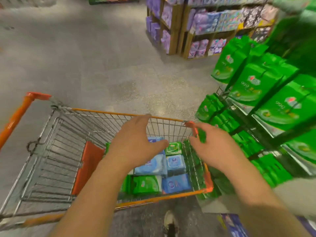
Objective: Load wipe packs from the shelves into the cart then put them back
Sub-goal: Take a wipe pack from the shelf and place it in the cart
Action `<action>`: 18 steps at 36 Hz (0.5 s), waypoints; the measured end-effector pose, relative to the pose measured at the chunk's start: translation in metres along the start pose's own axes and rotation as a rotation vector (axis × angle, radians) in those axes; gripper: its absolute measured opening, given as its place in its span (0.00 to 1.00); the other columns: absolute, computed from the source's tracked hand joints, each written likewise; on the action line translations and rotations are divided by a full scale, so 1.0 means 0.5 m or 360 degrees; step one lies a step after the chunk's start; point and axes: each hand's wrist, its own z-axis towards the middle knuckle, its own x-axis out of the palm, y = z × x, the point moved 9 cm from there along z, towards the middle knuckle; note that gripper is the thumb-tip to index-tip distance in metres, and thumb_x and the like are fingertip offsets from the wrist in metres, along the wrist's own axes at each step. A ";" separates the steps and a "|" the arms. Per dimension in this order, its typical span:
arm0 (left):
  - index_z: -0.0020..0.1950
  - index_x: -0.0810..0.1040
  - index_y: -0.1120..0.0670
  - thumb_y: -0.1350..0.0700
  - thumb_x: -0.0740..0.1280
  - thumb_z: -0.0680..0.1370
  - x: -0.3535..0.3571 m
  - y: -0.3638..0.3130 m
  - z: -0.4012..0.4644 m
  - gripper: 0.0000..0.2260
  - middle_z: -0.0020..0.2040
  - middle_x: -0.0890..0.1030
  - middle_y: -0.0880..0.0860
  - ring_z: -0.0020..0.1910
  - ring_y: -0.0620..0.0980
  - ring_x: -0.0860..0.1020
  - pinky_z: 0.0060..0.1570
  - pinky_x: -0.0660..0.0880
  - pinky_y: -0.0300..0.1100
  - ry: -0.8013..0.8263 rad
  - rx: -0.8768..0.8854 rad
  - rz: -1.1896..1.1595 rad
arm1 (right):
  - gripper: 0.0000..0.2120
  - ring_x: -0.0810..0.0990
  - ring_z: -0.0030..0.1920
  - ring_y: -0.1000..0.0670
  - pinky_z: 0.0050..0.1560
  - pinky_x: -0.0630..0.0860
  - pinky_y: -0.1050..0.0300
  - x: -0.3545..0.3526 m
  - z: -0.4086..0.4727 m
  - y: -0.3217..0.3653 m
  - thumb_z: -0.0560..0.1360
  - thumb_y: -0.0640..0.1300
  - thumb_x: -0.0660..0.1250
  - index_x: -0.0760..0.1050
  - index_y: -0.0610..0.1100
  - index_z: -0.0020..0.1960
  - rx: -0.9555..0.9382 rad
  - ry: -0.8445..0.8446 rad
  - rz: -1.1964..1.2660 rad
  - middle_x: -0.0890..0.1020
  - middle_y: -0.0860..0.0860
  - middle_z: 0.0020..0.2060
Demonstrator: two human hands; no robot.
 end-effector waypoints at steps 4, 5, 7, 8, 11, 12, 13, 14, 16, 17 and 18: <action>0.83 0.53 0.42 0.31 0.68 0.72 -0.025 -0.021 -0.041 0.44 0.83 0.56 0.45 0.81 0.48 0.55 0.79 0.57 0.50 0.0027 0.0177 0.0010 | 0.25 0.78 0.64 0.46 0.62 0.72 0.56 -0.039 -0.087 0.020 0.79 0.57 0.65 0.71 0.51 0.73 0.0117 -0.0101 -0.0016 0.77 0.48 0.69; 0.83 0.53 0.42 0.30 0.68 0.72 -0.031 -0.030 -0.052 0.45 0.83 0.56 0.45 0.81 0.48 0.55 0.78 0.57 0.50 0.0034 0.0218 0.0004 | 0.24 0.78 0.65 0.46 0.62 0.72 0.56 -0.049 -0.110 0.022 0.79 0.58 0.65 0.71 0.52 0.73 0.0149 -0.0122 -0.0027 0.77 0.48 0.69; 0.82 0.53 0.41 0.29 0.68 0.72 -0.038 -0.049 -0.072 0.45 0.82 0.56 0.45 0.80 0.48 0.56 0.78 0.58 0.51 0.0053 0.0299 0.0002 | 0.25 0.76 0.67 0.46 0.64 0.72 0.55 -0.070 -0.153 0.020 0.79 0.58 0.64 0.70 0.52 0.74 0.0223 -0.0176 -0.0055 0.76 0.49 0.71; 0.82 0.53 0.41 0.29 0.68 0.71 -0.040 -0.061 -0.082 0.45 0.82 0.57 0.45 0.80 0.48 0.56 0.78 0.59 0.52 0.0065 0.0341 0.0004 | 0.25 0.76 0.68 0.46 0.64 0.71 0.55 -0.081 -0.174 0.017 0.79 0.59 0.64 0.70 0.52 0.74 0.0259 -0.0205 -0.0076 0.76 0.49 0.71; 0.82 0.54 0.40 0.29 0.68 0.71 -0.040 -0.102 -0.115 0.44 0.82 0.57 0.44 0.80 0.48 0.58 0.77 0.61 0.54 0.0106 0.0463 -0.0025 | 0.25 0.76 0.67 0.46 0.64 0.70 0.56 -0.119 -0.238 0.003 0.79 0.59 0.64 0.70 0.52 0.74 0.0355 -0.0268 -0.0146 0.76 0.48 0.70; 0.81 0.55 0.39 0.29 0.68 0.70 -0.040 -0.119 -0.126 0.44 0.81 0.58 0.44 0.79 0.48 0.59 0.76 0.62 0.54 0.0118 0.0509 -0.0042 | 0.25 0.76 0.67 0.46 0.64 0.70 0.57 -0.131 -0.259 -0.004 0.79 0.58 0.64 0.70 0.52 0.74 0.0388 -0.0285 -0.0157 0.76 0.48 0.70; 0.81 0.56 0.40 0.29 0.68 0.70 -0.037 -0.136 -0.137 0.43 0.81 0.59 0.44 0.79 0.48 0.61 0.76 0.63 0.54 0.0128 0.0553 -0.0053 | 0.26 0.76 0.68 0.46 0.64 0.69 0.58 -0.143 -0.281 -0.012 0.79 0.58 0.64 0.70 0.52 0.75 0.0418 -0.0303 -0.0172 0.76 0.48 0.70; 0.81 0.57 0.40 0.29 0.68 0.70 -0.034 -0.154 -0.150 0.43 0.80 0.61 0.43 0.78 0.48 0.62 0.75 0.64 0.53 0.0138 0.0602 -0.0060 | 0.26 0.76 0.67 0.47 0.64 0.69 0.58 -0.156 -0.304 -0.021 0.79 0.59 0.64 0.69 0.52 0.75 0.0449 -0.0324 -0.0185 0.76 0.48 0.70; 0.80 0.59 0.40 0.29 0.68 0.70 -0.022 -0.193 -0.175 0.42 0.79 0.62 0.43 0.76 0.47 0.63 0.73 0.65 0.51 0.0178 0.0693 -0.0064 | 0.27 0.77 0.66 0.47 0.64 0.71 0.56 -0.178 -0.353 -0.045 0.79 0.60 0.63 0.69 0.53 0.75 0.0519 -0.0364 -0.0191 0.76 0.49 0.70; 0.80 0.59 0.41 0.29 0.68 0.70 -0.015 -0.212 -0.189 0.42 0.79 0.62 0.43 0.76 0.47 0.63 0.72 0.65 0.50 0.0201 0.0738 -0.0064 | 0.27 0.77 0.66 0.47 0.64 0.71 0.55 -0.188 -0.377 -0.057 0.79 0.61 0.63 0.69 0.53 0.75 0.0556 -0.0385 -0.0186 0.76 0.49 0.70; 0.80 0.59 0.41 0.28 0.68 0.70 -0.006 -0.230 -0.201 0.42 0.79 0.62 0.44 0.77 0.47 0.63 0.73 0.65 0.51 0.0227 0.0778 -0.0065 | 0.26 0.77 0.67 0.46 0.65 0.71 0.54 -0.198 -0.402 -0.068 0.79 0.61 0.63 0.69 0.54 0.75 0.0592 -0.0407 -0.0180 0.76 0.49 0.70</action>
